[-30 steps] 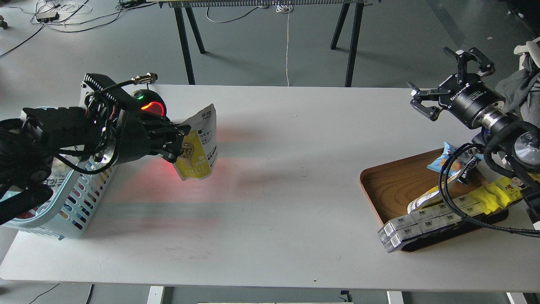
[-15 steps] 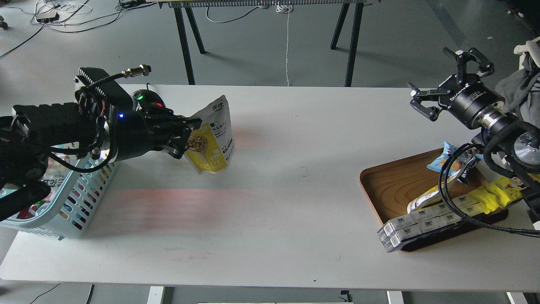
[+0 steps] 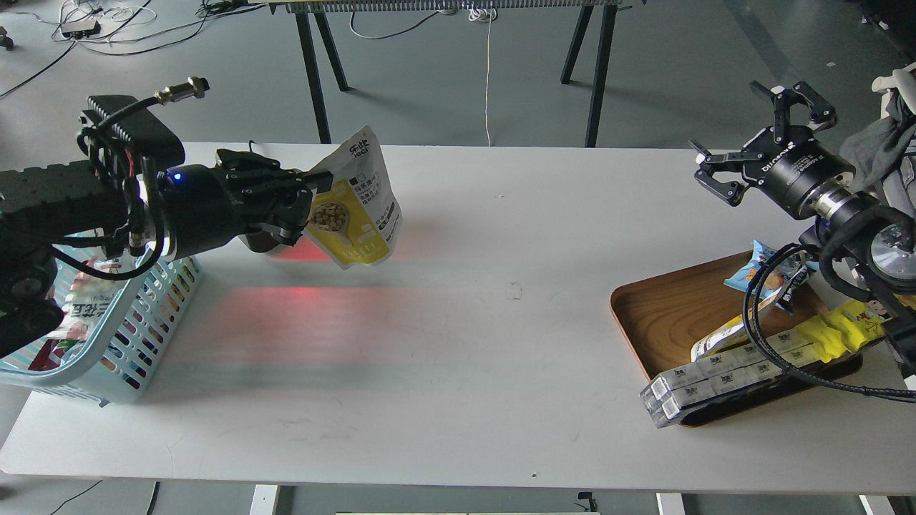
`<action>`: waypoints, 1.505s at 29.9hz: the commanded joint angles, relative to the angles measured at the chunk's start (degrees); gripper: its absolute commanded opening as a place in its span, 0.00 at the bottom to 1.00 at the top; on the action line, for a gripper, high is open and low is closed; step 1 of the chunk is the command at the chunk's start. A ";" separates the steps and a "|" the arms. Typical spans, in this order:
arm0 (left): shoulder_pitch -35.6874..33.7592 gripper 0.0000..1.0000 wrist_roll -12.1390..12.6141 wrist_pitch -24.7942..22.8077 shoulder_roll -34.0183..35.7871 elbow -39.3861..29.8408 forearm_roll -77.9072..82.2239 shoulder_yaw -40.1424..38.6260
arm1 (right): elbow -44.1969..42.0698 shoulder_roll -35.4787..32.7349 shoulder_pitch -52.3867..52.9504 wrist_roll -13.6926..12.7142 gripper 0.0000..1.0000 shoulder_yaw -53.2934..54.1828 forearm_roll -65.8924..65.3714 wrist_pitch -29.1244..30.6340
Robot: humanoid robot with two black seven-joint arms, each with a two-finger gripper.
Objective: Scan snack and place in basket
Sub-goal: 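Lift the yellow bag with the left gripper and drop it into the blue basket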
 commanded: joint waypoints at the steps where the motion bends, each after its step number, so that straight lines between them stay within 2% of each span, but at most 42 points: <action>1: 0.17 0.00 0.09 0.80 0.28 0.69 -0.09 0.32 | 0.00 0.24 0.09 0.00 1.00 -0.02 0.00 0.00; 13: 0.61 0.00 -0.61 0.80 3.35 0.87 -0.09 0.15 | 0.00 0.42 0.17 0.00 1.00 0.07 0.00 0.00; 17: 0.17 0.00 -3.42 0.27 7.47 0.78 -1.31 -1.69 | 0.00 0.42 0.09 0.09 1.00 0.07 0.00 0.00; 21: -0.18 0.00 -4.47 -0.78 11.87 0.87 -4.74 -5.47 | 0.00 0.42 0.26 0.00 1.00 0.07 0.00 0.00; 27: -0.27 0.00 -9.48 -2.81 21.18 1.92 -5.89 -8.91 | 0.00 0.42 0.61 0.00 1.00 0.24 0.00 -0.09; 29: -0.27 0.00 -11.67 -2.81 24.35 3.41 -5.89 -8.91 | 0.00 0.42 0.61 0.00 1.00 0.33 0.00 -0.18; 32: -0.27 0.00 -13.09 -2.72 29.36 6.31 -6.07 -8.73 | 0.00 0.42 0.70 0.00 1.00 0.42 0.00 -0.18; 36: -0.27 0.00 -17.13 -2.45 34.63 10.53 -7.47 -7.60 | 0.00 0.42 0.70 0.00 1.00 0.42 0.00 -0.18; 41: -0.27 0.00 -18.98 -1.32 37.89 13.70 -7.65 -2.15 | 0.00 0.42 0.61 0.09 1.00 0.51 0.00 -0.18; 45: -0.27 0.00 -19.07 1.49 38.86 13.70 -7.65 2.42 | 0.00 0.42 0.70 0.09 1.00 0.51 0.00 -0.18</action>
